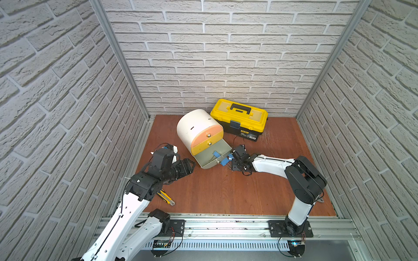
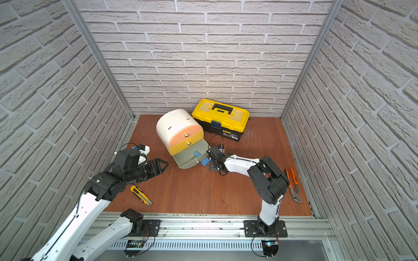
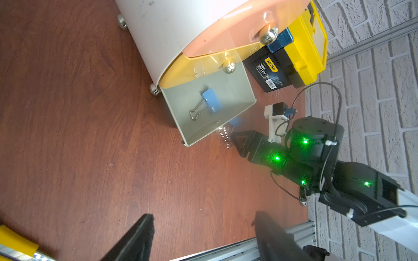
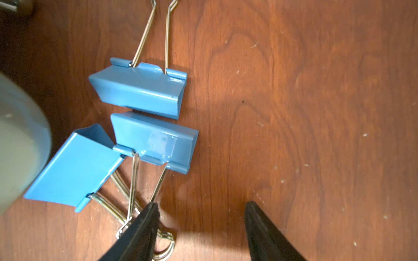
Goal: Put the binder clips in the drawer according to color
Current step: Pick up the binder clip at the center of the board.
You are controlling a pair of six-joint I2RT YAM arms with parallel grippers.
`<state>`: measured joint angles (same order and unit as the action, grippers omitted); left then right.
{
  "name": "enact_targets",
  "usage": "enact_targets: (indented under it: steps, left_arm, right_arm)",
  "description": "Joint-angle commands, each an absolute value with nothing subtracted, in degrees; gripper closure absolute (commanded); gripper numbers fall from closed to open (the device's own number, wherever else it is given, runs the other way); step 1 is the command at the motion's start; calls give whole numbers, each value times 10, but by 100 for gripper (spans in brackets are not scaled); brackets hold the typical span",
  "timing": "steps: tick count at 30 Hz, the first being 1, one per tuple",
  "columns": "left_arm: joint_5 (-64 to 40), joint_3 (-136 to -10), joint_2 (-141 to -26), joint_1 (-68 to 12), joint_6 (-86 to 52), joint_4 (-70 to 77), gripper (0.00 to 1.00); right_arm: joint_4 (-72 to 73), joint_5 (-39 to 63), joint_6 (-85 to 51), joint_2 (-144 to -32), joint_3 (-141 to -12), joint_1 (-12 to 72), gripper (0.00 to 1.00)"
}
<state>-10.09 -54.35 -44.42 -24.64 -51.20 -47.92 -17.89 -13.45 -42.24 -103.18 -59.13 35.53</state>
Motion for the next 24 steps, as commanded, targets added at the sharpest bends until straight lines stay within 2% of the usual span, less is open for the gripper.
enact_targets:
  steps: [1,15,24]
  left_arm:
    - [-94,-535,-437,-242,-512,-461,25]
    - [-97,-540,-448,-242,-510,-455,25]
    - [-94,-539,-442,-242,-511,-458,25]
  right_arm:
    - [-186,-135,-425,-1009,-605,361,38]
    - [-189,-139,-426,-1000,-621,368,39]
    - [-209,-142,-425,-1037,-639,368,39]
